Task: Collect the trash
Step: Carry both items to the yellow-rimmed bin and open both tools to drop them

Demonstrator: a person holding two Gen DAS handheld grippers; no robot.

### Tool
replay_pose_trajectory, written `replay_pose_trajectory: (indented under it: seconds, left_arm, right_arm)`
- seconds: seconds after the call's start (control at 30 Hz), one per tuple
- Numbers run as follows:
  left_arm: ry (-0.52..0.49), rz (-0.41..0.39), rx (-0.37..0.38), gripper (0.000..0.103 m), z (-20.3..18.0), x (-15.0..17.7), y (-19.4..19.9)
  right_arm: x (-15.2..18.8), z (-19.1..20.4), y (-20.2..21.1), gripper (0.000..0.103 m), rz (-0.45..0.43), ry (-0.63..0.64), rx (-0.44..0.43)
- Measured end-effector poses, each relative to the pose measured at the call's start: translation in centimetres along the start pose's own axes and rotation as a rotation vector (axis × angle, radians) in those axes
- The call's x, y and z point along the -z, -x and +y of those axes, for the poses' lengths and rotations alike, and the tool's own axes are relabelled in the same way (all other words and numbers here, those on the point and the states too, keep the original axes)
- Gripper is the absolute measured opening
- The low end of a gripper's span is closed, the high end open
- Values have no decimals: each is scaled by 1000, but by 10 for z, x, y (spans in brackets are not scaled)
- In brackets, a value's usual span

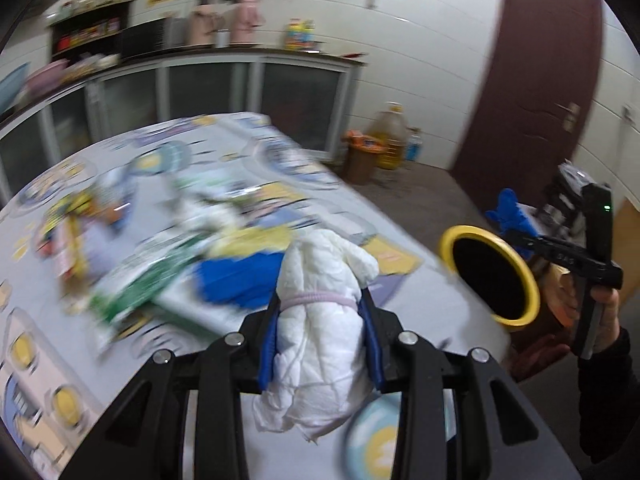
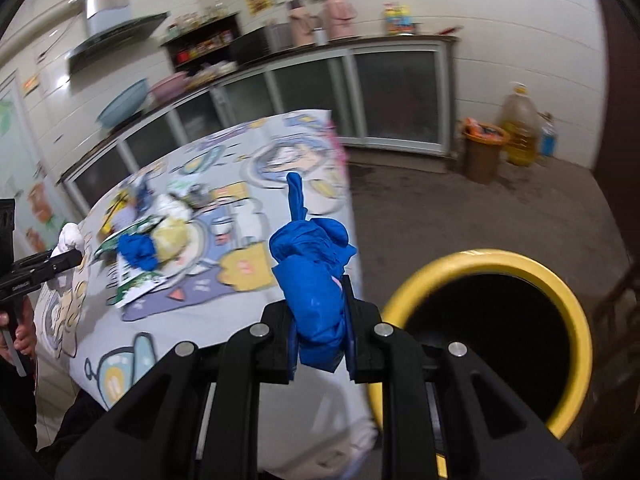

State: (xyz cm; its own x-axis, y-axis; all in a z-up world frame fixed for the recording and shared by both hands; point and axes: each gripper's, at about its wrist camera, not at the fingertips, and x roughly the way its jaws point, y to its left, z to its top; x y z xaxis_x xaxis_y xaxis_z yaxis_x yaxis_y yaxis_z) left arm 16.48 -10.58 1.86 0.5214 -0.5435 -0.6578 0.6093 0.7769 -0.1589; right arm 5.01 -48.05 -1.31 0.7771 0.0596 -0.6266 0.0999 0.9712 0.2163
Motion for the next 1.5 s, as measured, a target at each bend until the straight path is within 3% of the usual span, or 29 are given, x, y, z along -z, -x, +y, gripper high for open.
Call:
replay_pose_trajectory:
  seconds: [0.27, 0.43, 0.73, 1.03, 1.07, 1.1, 1.13, 1.17, 1.2, 1.33, 1.5]
  left_arm:
    - [-158, 30, 191, 33, -99, -36, -66]
    - [-213, 78, 277, 33, -154, -48, -120]
    - [-256, 136, 355, 33, -222, -48, -181]
    - [-235, 195, 371, 34, -250, -48, -229]
    - [-228, 195, 369, 38, -250, -48, -229]
    - [-215, 192, 369, 50, -249, -49, -229]
    - [-197, 177, 370, 66, -247, -51, -228]
    - [-188, 168, 368, 74, -245, -52, -227]
    - [-173, 151, 365, 83, -242, -53, -225]
    - [-120, 148, 378, 84, -225, -57, -219]
    - [-108, 85, 323, 85, -194, -55, -192]
  right_arm:
    - [24, -67, 22, 18, 3, -115, 143]
    - [35, -94, 22, 18, 15, -164, 167]
    - [48, -126, 9, 18, 48, -228, 201]
    - [53, -149, -6, 19, 99, -271, 251]
    - [53, -150, -7, 24, 105, -273, 257]
    - [52, -152, -8, 28, 106, -275, 262]
    - [52, -153, -7, 40, 101, -280, 275]
    - [52, -155, -6, 54, 94, -283, 286]
    - [52, -156, -4, 56, 87, -287, 295]
    - [54, -165, 3, 56, 82, -310, 321]
    - [56, -157, 17, 56, 58, -306, 313]
